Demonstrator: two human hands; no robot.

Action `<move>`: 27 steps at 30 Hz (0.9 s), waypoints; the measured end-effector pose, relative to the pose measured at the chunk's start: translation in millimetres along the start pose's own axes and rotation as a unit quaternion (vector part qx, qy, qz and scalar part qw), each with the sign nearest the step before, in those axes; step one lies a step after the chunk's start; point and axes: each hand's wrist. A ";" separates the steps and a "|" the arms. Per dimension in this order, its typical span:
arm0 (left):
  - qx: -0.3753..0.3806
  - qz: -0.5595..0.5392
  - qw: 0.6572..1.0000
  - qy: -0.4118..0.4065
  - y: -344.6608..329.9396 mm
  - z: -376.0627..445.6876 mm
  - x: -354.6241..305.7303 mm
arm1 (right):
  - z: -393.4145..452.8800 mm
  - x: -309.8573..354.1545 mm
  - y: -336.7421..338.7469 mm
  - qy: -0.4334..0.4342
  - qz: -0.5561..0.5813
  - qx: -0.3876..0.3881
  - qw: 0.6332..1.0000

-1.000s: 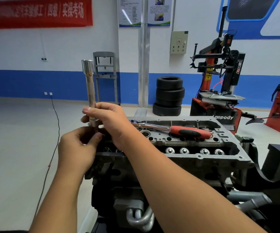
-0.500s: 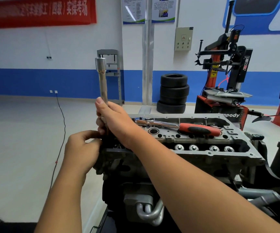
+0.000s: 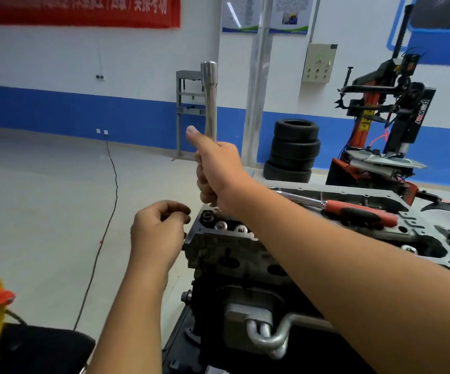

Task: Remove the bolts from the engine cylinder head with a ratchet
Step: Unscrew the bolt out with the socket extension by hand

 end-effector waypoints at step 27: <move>0.081 0.368 0.911 -0.167 -27.8 -4.0 -33.3 | -1.7 -19.0 45.1 -0.008 0.151 -0.074 0.986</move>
Point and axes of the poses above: each hand's wrist, its own z-axis towards the middle knuckle, its own y-axis out of the back of the hand, x = y × z, and after that the axes turned 9 degrees about -x, right-handed
